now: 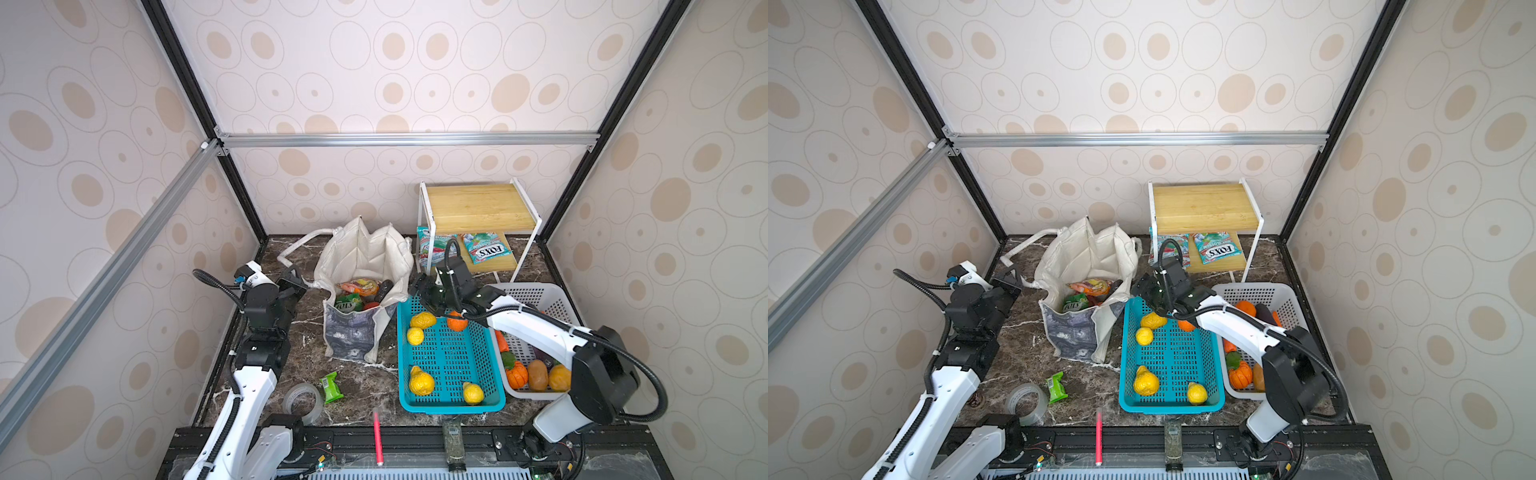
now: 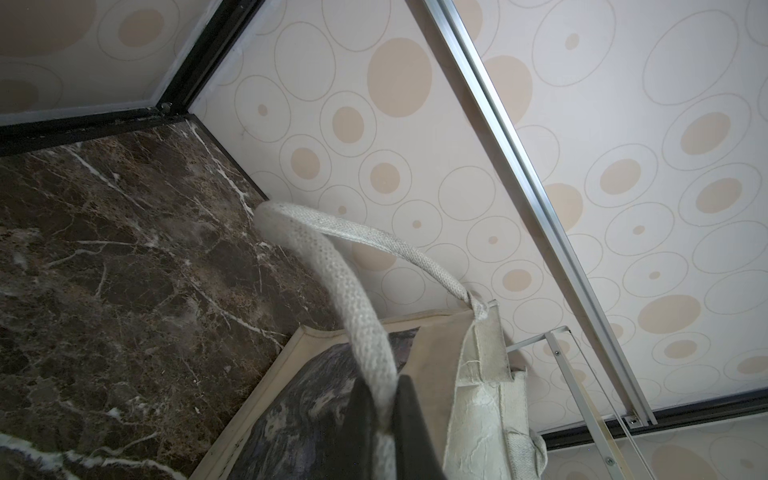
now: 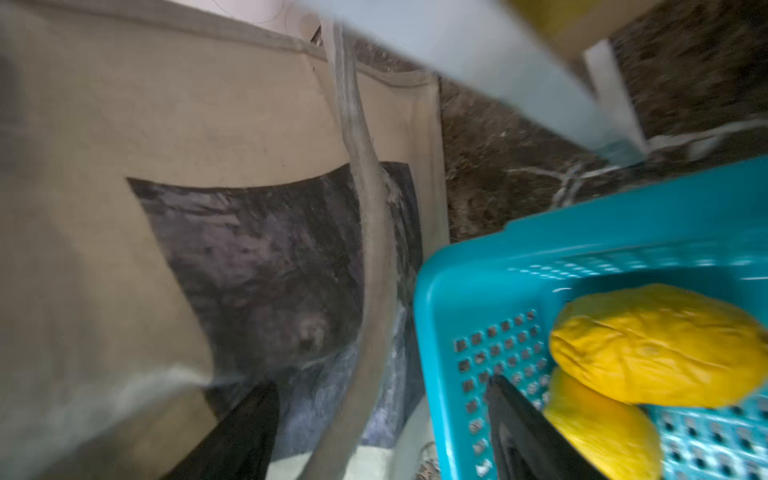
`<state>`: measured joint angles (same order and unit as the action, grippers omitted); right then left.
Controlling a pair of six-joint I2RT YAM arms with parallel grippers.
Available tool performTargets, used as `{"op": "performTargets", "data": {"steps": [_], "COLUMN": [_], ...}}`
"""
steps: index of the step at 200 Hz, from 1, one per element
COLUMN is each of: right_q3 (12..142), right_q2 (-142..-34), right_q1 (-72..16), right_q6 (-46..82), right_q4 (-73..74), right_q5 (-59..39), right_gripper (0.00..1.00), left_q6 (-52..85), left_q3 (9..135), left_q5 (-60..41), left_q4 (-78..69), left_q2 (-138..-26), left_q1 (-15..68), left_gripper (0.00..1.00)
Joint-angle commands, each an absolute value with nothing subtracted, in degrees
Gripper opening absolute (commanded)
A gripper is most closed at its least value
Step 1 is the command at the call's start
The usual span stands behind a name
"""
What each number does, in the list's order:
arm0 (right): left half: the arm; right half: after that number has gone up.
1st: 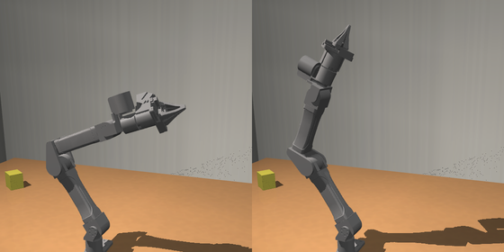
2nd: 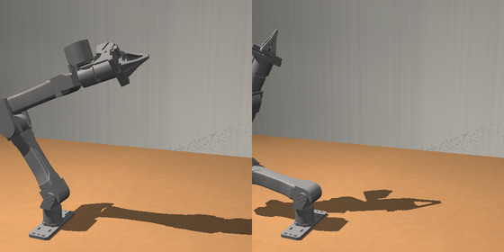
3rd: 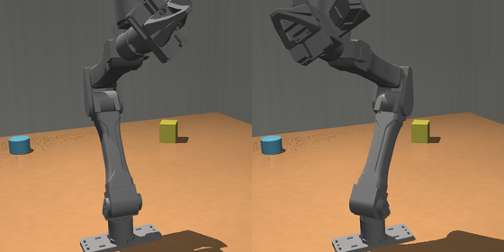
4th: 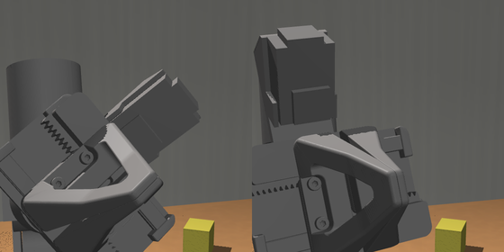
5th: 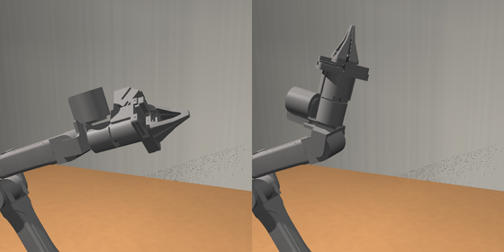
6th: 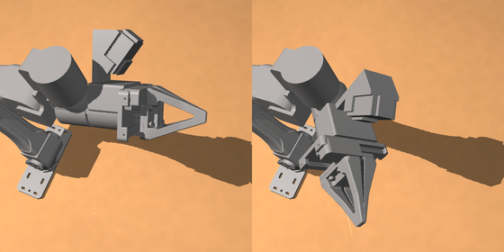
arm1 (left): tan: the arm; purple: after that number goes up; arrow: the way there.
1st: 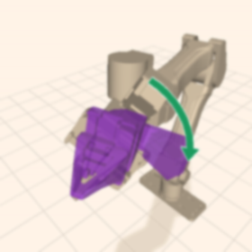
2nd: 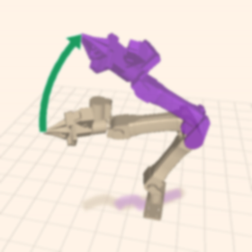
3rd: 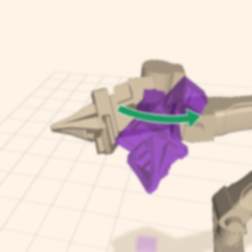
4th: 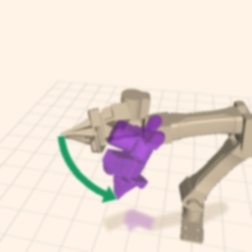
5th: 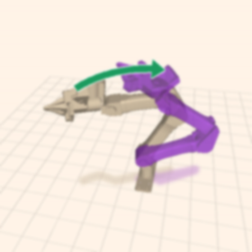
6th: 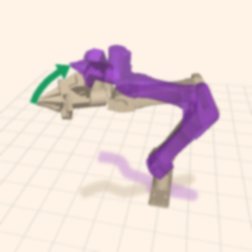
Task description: Place the food into the grocery bag and tie it
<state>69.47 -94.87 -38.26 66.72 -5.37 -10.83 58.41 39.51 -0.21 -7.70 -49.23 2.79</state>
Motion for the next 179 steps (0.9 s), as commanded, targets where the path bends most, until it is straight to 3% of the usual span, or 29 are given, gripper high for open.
{"op": "performTargets", "data": {"steps": [1,60,132,153,179], "right_q3": [73.5,70.8,66.8,77.9,82.3], "right_q2": [-98.4,-100.5,-87.5,-87.3,-87.0], "right_q1": [-40.6,-40.7,-39.6,-43.5,-45.8], "right_q6": [71.4,76.4,61.9,47.0,39.0], "right_q4": [0.7,8.6,-5.0,-22.8,-28.9], "right_q5": [-13.3,-10.6,1.3,14.4,24.1], "right_gripper": [0.68,0.0,0.0,0.0,0.0], "left_q6": [57.6,58.1,55.5,55.8,51.9], "left_q3": [39.4,38.6,39.9,41.1,44.8], "left_q5": [-0.7,-2.0,1.3,0.5,-0.3], "left_q4": [-7.1,-7.5,-4.9,-4.5,-3.5], "left_q2": [-48.3,-47.9,-46.8,-46.5,-46.8], "left_q1": [2.5,2.5,2.4,2.4,2.5], "left_gripper": [0.0,0.0,0.0,0.0,0.0]}}
